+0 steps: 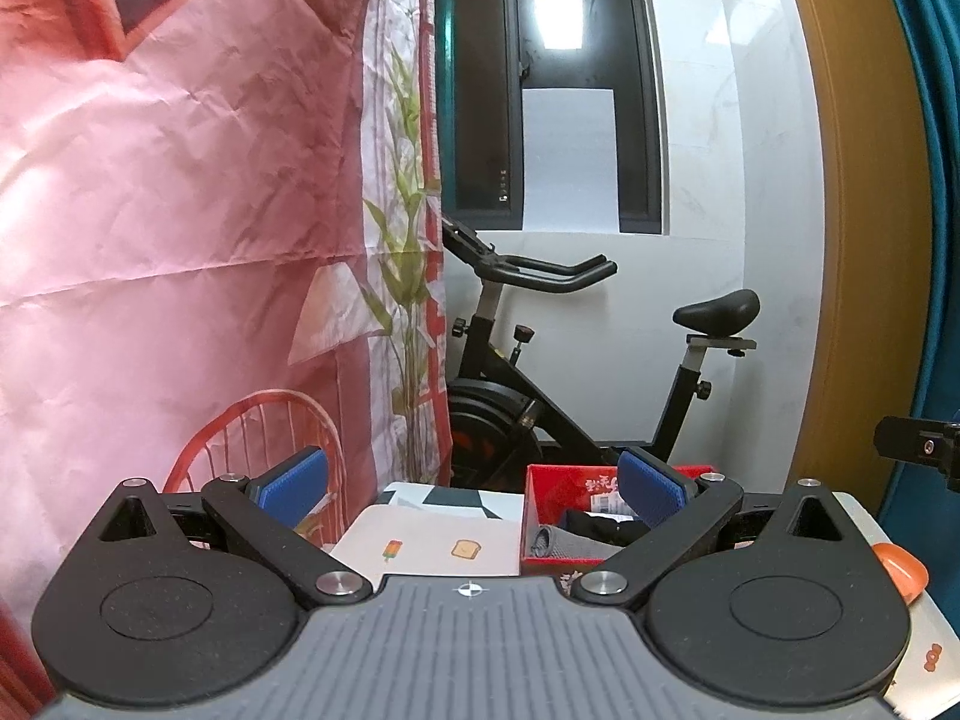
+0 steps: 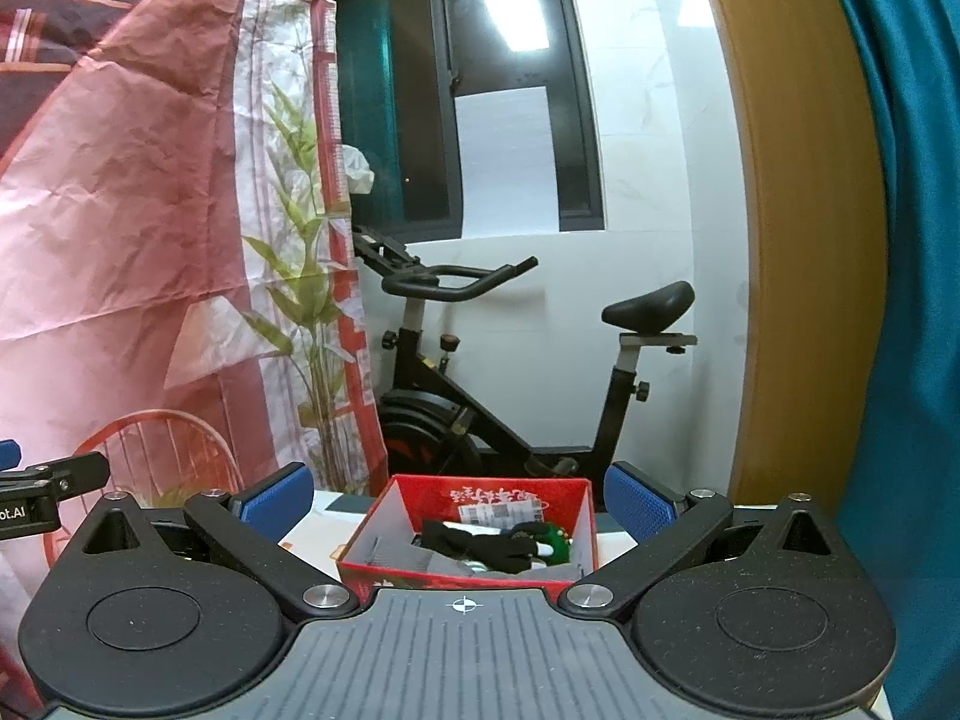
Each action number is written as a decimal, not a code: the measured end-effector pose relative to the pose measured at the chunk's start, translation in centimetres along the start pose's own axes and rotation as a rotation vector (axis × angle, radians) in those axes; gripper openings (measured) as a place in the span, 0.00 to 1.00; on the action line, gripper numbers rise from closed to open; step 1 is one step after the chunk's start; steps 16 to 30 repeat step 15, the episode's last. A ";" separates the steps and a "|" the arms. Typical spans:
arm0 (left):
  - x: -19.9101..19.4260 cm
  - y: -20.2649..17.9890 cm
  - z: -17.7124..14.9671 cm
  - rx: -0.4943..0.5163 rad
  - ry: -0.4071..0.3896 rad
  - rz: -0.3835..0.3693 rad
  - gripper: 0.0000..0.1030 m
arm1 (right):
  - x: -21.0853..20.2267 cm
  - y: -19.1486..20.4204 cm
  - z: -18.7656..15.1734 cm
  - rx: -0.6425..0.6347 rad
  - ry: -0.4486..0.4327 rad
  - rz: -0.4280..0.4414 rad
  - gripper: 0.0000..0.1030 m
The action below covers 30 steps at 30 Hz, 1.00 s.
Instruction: Organize soft objects
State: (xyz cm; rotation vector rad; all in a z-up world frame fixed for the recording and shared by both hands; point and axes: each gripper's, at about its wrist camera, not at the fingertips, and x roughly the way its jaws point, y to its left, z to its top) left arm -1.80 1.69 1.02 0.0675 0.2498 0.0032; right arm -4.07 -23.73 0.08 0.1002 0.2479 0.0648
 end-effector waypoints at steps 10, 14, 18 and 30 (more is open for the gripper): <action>0.1 0.0 0.0 0.000 0.002 0.002 1.00 | 0.3 0.1 -0.3 -0.015 0.007 -0.020 1.00; -0.1 -0.2 -0.2 0.004 -0.003 0.005 1.00 | 0.4 0.1 -0.3 -0.015 0.007 -0.022 1.00; -0.1 -0.2 -0.2 0.003 -0.003 0.005 1.00 | 0.4 0.2 -0.3 -0.016 0.008 -0.024 1.00; -0.1 -0.2 -0.2 0.003 -0.003 0.005 1.00 | 0.4 0.2 -0.3 -0.016 0.008 -0.024 1.00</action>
